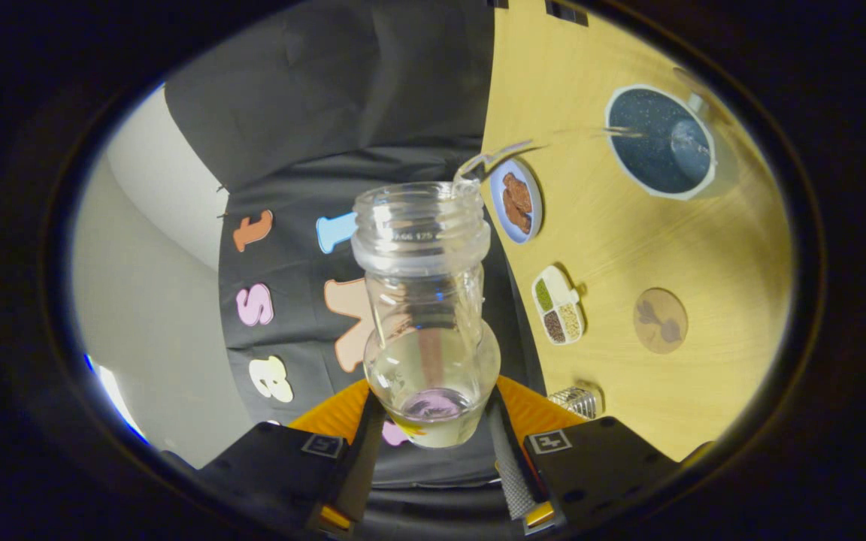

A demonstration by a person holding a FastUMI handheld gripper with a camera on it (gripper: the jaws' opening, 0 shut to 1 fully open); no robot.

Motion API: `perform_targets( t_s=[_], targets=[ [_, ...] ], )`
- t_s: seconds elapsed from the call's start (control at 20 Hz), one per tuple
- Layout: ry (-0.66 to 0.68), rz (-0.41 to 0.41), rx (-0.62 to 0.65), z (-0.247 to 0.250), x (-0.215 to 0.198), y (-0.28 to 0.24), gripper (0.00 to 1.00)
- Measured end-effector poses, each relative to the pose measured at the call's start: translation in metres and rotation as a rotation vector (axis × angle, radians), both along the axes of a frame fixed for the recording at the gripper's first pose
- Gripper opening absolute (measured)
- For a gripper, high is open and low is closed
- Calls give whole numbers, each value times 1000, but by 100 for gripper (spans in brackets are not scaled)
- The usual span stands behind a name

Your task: Take the bottle from table, then pour the juice into the cup, finally place the bottle on the coaster

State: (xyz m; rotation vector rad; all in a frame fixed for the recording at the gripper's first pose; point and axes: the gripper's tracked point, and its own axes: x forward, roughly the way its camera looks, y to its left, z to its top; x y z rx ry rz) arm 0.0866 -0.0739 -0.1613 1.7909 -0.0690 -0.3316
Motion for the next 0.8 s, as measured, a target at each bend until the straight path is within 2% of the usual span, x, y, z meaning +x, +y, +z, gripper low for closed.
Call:
perform_targets(
  t_s=[0.8],
  targets=[
    [-27,-33,48,6,7,-1,74]
  ],
)
